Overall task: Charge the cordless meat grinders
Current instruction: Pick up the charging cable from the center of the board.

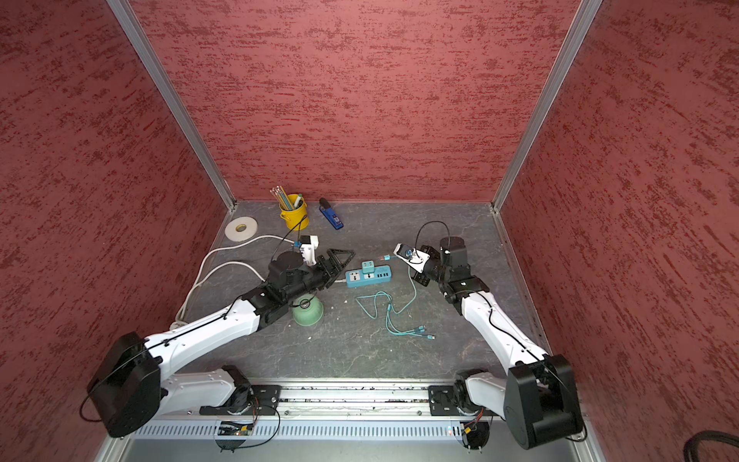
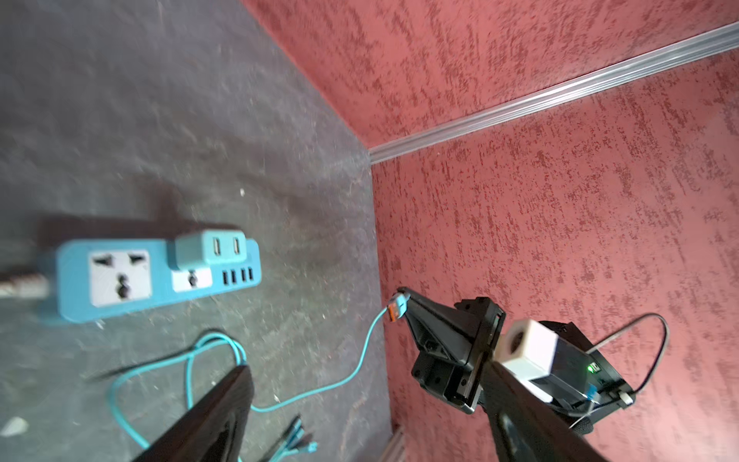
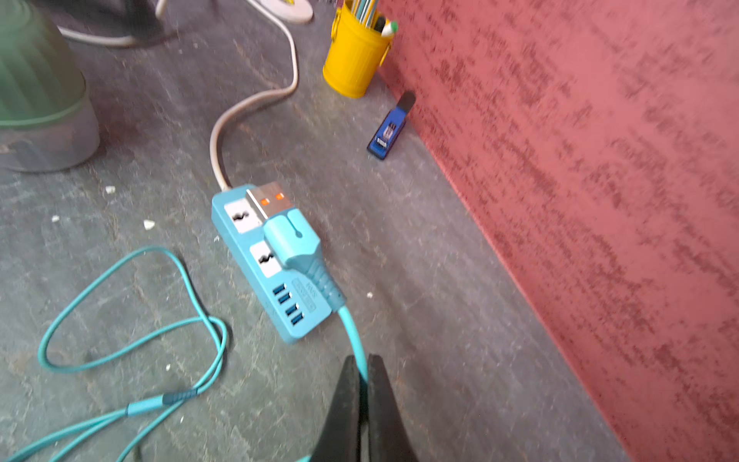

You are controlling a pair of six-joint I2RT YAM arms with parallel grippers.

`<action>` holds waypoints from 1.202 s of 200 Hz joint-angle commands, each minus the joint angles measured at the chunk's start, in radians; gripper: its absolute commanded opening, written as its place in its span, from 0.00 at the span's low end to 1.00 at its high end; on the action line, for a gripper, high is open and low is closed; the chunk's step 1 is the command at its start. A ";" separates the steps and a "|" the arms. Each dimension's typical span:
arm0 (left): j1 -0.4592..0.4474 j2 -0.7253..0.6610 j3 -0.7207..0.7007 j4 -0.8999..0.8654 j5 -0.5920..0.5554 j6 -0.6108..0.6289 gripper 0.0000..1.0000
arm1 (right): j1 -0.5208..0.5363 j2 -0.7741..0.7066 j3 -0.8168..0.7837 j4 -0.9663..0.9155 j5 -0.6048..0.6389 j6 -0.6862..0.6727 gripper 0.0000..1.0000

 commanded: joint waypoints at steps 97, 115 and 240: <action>-0.009 0.115 0.041 0.253 0.096 -0.166 0.54 | 0.147 0.019 0.041 0.079 -0.013 -0.003 0.00; -0.008 0.118 0.042 0.250 0.099 -0.156 0.46 | 0.158 0.031 0.053 0.078 -0.018 0.015 0.00; 0.012 0.110 0.033 0.241 0.130 -0.060 0.00 | 0.184 0.033 0.094 0.070 -0.038 0.152 0.27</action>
